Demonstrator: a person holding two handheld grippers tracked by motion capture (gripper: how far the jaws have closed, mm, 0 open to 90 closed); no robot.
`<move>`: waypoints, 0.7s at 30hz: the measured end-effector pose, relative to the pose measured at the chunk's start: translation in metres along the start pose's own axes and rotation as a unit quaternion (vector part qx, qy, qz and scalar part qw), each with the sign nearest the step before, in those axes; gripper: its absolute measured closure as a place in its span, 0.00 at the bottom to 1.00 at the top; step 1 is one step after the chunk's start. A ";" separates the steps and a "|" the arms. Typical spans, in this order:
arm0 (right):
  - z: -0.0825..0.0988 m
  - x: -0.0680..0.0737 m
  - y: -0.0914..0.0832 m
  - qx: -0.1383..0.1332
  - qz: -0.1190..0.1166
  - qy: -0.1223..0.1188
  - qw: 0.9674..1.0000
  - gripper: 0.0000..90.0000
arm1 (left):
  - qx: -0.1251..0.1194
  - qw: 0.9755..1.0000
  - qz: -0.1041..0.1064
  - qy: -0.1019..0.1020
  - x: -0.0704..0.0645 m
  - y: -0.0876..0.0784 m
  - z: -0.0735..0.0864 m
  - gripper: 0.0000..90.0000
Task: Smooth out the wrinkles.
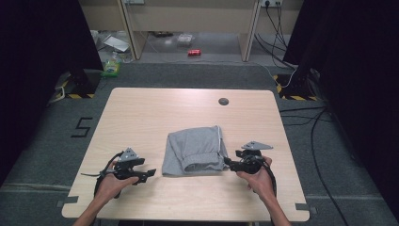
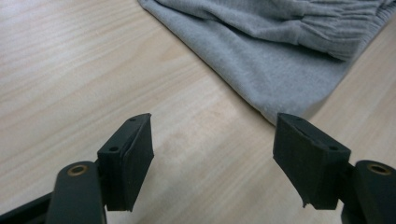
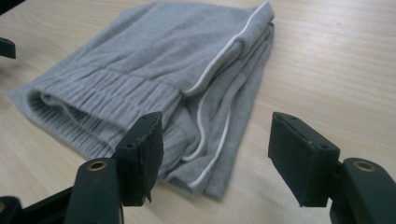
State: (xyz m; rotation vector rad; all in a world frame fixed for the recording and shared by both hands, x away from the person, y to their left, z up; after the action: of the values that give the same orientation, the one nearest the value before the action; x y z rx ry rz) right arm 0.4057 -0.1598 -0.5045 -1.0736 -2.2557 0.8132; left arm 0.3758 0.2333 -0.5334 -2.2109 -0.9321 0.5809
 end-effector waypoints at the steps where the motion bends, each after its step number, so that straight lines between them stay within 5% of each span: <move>1: 0.002 0.001 -0.001 0.001 0.001 -0.002 1.000 0.39 | 0.001 1.000 0.001 0.002 -0.001 -0.001 0.003 0.31; 13: 0.030 0.018 -0.011 0.023 0.004 -0.024 0.999 0.36 | -0.001 1.000 -0.006 0.010 -0.011 -0.017 0.029 0.29; 21: 0.046 0.028 -0.014 0.038 0.016 -0.037 0.998 0.31 | 0.010 0.999 -0.030 0.028 -0.013 -0.021 0.044 0.25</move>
State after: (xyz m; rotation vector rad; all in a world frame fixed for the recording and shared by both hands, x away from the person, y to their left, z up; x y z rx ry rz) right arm 0.3529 -0.1574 -0.5211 -1.0631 -2.2550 0.9583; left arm 0.3314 0.2521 -0.5467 -2.1625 -0.9563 0.4946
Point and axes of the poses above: each handheld gripper's, and its own axes: y roughly forward along the jaws, z roughly out of its underside, x roughly to its left, the point moved 4 cm from there along y, roughly forward along the jaws, and after that the axes turned 6 degrees about x, right-handed, at the moved point
